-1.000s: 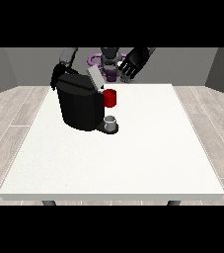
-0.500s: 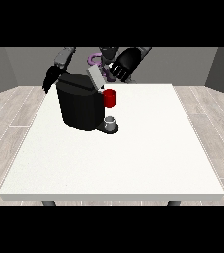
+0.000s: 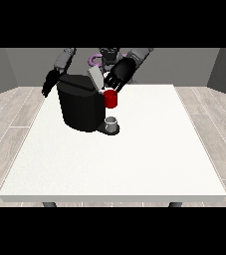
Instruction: Insert the coffee pod into the coffee machine and close the lid
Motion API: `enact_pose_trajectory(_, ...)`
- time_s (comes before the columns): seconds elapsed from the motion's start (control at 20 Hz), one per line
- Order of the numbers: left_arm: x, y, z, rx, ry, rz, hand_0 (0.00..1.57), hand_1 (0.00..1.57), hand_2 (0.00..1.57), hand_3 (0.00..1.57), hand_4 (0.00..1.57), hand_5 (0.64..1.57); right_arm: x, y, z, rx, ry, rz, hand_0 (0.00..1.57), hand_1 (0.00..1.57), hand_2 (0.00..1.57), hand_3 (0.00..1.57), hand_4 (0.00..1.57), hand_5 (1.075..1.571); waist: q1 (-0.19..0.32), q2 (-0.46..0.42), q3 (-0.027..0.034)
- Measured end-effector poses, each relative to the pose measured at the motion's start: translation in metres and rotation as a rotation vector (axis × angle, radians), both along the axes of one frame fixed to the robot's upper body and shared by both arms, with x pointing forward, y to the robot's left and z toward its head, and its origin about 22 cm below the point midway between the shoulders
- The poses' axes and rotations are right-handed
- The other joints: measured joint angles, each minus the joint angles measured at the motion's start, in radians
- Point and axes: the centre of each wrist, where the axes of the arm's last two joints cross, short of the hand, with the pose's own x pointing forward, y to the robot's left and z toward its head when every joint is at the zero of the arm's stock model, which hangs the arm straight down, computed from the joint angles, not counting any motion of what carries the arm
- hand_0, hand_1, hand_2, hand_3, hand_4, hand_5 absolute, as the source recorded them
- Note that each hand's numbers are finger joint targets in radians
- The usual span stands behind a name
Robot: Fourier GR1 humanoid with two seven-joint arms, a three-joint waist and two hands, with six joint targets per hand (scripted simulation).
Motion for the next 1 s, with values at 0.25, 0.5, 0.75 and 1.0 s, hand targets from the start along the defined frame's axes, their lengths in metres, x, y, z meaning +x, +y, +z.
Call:
enact_pose_trajectory(0.25, 0.001, -0.002, 0.002, 0.001, -0.001, -0.003, 1.24, 1.24, 1.28, 1.23, 0.42, 1.571, 0.002, 0.007, 0.003, -0.006, -0.012, -0.006, 0.0, 0.0, 0.0, 0.0, 0.04, 1.571, 0.005, 0.013, 0.0)
enact_pose_trajectory(0.5, 0.002, -0.001, 0.003, -0.008, 0.003, -0.004, 1.19, 1.19, 1.25, 1.2, 0.42, 1.571, 0.002, 0.002, 0.001, -0.001, -0.022, -0.012, 0.0, 0.0, 0.0, 0.0, 0.0, 1.571, 0.0, 0.021, 0.0)
enact_pose_trajectory(0.75, 0.003, 0.003, 0.003, -0.008, 0.012, 0.0, 1.2, 1.2, 1.26, 1.2, 0.41, 1.571, 0.001, 0.01, 0.004, -0.002, -0.007, -0.009, 0.0, 0.0, 0.0, 0.0, 0.0, 1.571, -0.012, 0.014, -0.0002)
enact_pose_trajectory(1.0, 0.003, 0.004, 0.008, -0.002, -0.019, 0.004, 1.2, 1.2, 1.25, 1.2, 0.37, 1.571, 0.004, 0.01, 0.01, -0.003, -0.015, 0.0, 0.0, 0.0, 0.0, 0.0, 0.0, 1.571, -0.015, 0.027, 0.0)
